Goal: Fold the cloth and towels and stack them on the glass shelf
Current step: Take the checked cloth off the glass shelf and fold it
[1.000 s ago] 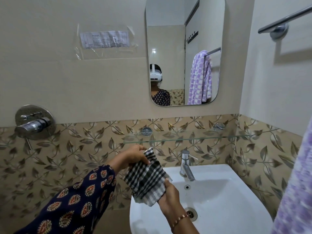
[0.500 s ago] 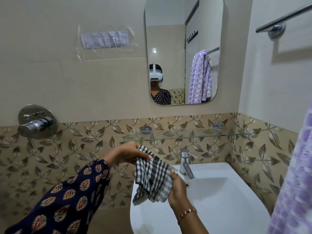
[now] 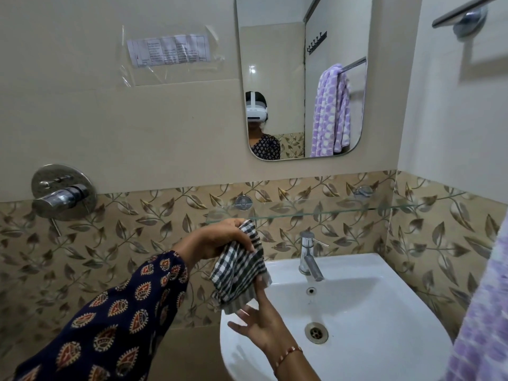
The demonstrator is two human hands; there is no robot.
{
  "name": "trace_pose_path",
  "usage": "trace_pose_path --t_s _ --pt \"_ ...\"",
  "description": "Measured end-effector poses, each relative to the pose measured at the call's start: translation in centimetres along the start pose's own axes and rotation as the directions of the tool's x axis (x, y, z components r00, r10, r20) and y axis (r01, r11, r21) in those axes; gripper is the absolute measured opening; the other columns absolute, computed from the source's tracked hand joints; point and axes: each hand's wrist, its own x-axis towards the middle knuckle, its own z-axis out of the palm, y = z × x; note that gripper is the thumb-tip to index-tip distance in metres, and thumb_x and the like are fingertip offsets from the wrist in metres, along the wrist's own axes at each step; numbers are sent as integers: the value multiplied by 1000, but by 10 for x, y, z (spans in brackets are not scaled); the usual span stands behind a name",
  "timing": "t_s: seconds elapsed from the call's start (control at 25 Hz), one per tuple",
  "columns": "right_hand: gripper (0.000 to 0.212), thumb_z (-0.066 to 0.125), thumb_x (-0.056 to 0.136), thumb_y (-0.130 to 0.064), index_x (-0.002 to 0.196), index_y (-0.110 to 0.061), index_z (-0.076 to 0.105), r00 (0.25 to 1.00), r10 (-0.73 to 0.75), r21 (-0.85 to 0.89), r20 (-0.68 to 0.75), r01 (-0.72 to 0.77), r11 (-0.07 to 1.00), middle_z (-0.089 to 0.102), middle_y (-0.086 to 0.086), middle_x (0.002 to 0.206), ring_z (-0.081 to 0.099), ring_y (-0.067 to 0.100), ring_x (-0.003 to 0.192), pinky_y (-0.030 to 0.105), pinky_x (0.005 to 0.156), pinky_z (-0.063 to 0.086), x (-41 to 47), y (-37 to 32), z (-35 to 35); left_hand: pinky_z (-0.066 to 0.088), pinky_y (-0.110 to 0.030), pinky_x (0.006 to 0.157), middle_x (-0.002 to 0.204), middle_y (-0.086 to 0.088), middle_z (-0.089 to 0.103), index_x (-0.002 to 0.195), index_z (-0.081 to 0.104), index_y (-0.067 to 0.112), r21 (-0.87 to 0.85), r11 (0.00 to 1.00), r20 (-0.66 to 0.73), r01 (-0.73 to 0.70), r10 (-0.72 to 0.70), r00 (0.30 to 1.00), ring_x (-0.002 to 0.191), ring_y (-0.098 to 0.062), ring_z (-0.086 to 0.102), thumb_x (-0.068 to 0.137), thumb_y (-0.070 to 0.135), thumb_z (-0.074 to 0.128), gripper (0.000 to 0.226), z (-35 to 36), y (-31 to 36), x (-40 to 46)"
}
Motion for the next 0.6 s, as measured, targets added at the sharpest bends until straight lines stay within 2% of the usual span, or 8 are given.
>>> trace_pose_path --t_s 0.08,0.16,0.24,0.36,0.44,0.52,0.6 --pt "103 88 37 -49 124 -10 51 991 -4 54 136 -4 999 56 20 125 48 38 118 59 104 30 6 4 -1 58 -32 72 106 -14 57 115 49 11 -55 998 44 -4 7 999 91 -27 61 77 -5 57 42 -10 1 5" --pt "112 95 24 -36 123 -5 53 970 -13 113 242 -14 994 55 22 131 48 41 119 59 97 37 19 4 0 58 -31 72 111 -14 56 127 47 12 -92 996 59 -3 8 998 95 -28 60 77 -5 57 54 -27 -4 14" --pt "96 96 35 -22 120 -2 58 959 -41 148 281 -1 989 60 23 127 55 40 115 56 92 47 30 -1 -4 58 -30 72 108 -14 59 122 49 5 -45 997 33 67 -65 997 93 -27 62 79 -3 59 45 -41 -15 20" --pt "63 78 65 -22 121 -1 60 976 -85 -15 198 90 996 65 22 119 62 38 109 49 87 53 49 -13 -14 56 -31 77 97 -10 63 106 53 0 47 956 -34 291 -289 957 84 -22 63 82 5 63 26 -68 -49 38" --pt "52 71 72 -20 118 1 62 990 -78 -116 121 92 989 66 23 116 64 39 107 50 91 52 63 -24 -22 55 -28 75 88 -6 65 94 59 3 12 906 -38 423 -422 906 78 -18 63 82 11 66 16 -81 -77 51" --pt "47 71 71 -14 114 4 64 997 -66 -229 27 70 971 68 26 110 66 41 101 49 85 54 74 -31 -27 55 -26 64 83 -5 63 88 58 6 5 874 -95 486 -483 870 74 -17 61 81 21 68 19 -87 -104 65" --pt "36 69 77 -8 110 7 65 995 -73 -322 -66 48 946 69 28 103 67 41 95 44 74 57 86 -35 -27 52 -29 66 90 -7 60 99 55 5 5 870 -173 493 -485 857 82 -20 58 82 29 66 31 -90 -127 81"
